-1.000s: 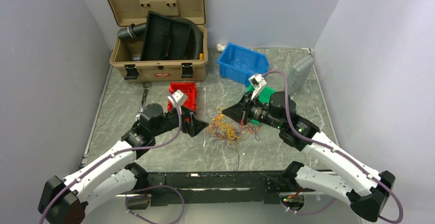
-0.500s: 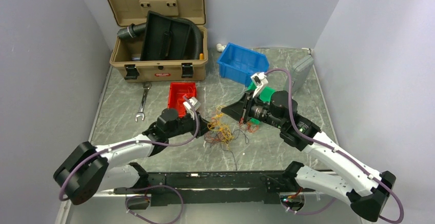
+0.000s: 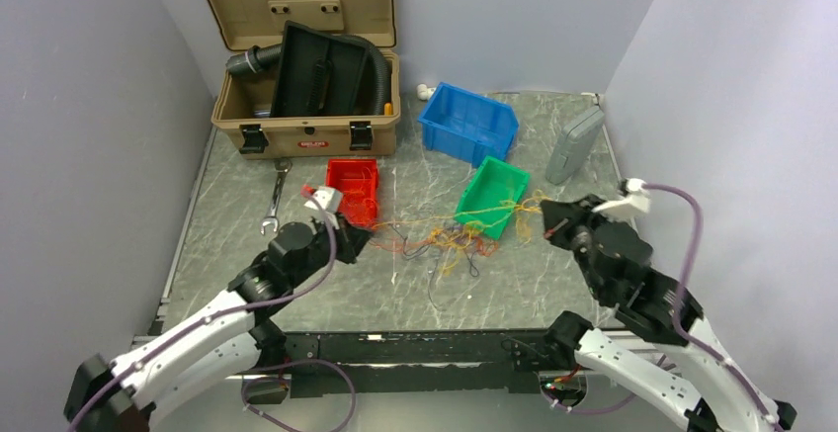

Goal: Untangle the cables

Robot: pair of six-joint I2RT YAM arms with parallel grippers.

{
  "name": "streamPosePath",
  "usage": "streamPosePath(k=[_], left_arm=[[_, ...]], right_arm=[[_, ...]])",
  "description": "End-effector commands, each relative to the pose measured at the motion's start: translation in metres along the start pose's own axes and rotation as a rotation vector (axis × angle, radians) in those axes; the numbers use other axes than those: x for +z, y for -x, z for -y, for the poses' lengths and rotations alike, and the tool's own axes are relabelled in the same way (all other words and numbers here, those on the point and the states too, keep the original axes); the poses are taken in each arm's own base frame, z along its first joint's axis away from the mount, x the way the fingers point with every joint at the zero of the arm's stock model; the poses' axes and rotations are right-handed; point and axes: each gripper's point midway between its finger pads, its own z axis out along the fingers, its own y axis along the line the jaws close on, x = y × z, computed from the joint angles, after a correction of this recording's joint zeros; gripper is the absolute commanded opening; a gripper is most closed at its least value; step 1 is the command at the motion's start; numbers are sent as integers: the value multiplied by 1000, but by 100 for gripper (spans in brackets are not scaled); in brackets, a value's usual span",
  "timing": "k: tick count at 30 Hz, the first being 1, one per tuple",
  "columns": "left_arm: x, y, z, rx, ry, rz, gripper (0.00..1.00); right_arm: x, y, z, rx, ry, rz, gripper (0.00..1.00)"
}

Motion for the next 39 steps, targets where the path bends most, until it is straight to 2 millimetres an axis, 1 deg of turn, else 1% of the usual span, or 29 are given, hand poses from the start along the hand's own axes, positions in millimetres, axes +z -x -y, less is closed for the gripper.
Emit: streamPosePath(k=[1, 3, 5, 7, 9, 10, 11, 12, 13, 15, 16, 17, 18, 20, 21, 22, 23, 24, 25, 26, 28, 30, 32, 33, 34, 37, 39], left_arm=[[-40, -4, -59, -83, 348, 8, 0], [-53, 0, -65, -102, 395, 24, 0], [-63, 5, -71, -116, 447, 39, 0], [-78, 7, -84, -151, 554, 46, 0], [-89, 14, -90, -158, 621, 57, 0], [-93, 17, -91, -155, 633, 58, 0], [-95, 19, -91, -152, 635, 58, 0], [-95, 22, -89, -152, 627, 64, 0], [-95, 24, -86, -151, 612, 70, 0], [-88, 30, -74, -117, 533, 73, 0], [-85, 33, -67, -104, 492, 72, 0], [-82, 34, -60, -93, 449, 65, 0], [-77, 35, -49, -79, 387, 49, 0], [-73, 36, -35, -62, 316, 26, 0], [-71, 36, -28, -52, 279, 13, 0], [-69, 37, -21, -39, 242, 3, 0], [-69, 38, -17, -33, 223, 0, 0], [-70, 40, -16, -35, 221, -1, 0], [-72, 41, -18, -39, 237, -1, 0], [-76, 42, -20, -47, 259, 3, 0], [-84, 45, -29, -59, 318, 11, 0], [-89, 48, -32, -56, 340, 21, 0], [-88, 50, -27, -41, 310, 22, 0], [-86, 49, -22, -33, 278, 17, 0], [-83, 47, -18, -29, 251, 9, 0], [-72, 36, -6, -23, 161, -17, 0], [-66, 27, 4, -25, 86, -38, 0]], right_arm=[[-28, 39, 75, 45, -293, 222, 0], [-35, 43, 82, 60, -295, 250, 1], [-40, 50, 82, 55, -283, 270, 2], [-45, 57, 84, 52, -292, 285, 4], [-48, 63, 83, 24, -302, 282, 5], [-48, 63, 78, -5, -281, 263, 5], [-46, 61, 69, -44, -237, 233, 7], [-41, 57, 54, -78, -167, 203, 10], [-37, 48, 38, -124, -85, 153, 12], [-30, 25, 9, -202, 69, 46, 12], [-28, 13, -3, -229, 134, -5, 16], [-26, 1, -14, -255, 195, -56, 22], [-26, -13, -25, -281, 263, -114, 26], [-20, -33, -33, -306, 298, -190, 28], [-17, -42, -34, -313, 301, -223, 34], [-12, -52, -31, -322, 288, -256, 43], [-8, -62, -28, -325, 266, -290, 55], [-2, -73, -22, -329, 231, -328, 65], [3, -85, -16, -325, 194, -365, 73], [8, -95, -8, -318, 149, -398, 78], [18, -119, 12, -306, 37, -458, 81], [27, -137, 29, -294, -47, -483, 81], [36, -151, 45, -267, -131, -478, 81], [41, -155, 52, -244, -179, -465, 82], [46, -157, 60, -220, -228, -440, 86], [58, -170, 67, -90, -306, -399, 100], [66, -177, 70, -17, -334, -368, 100]])
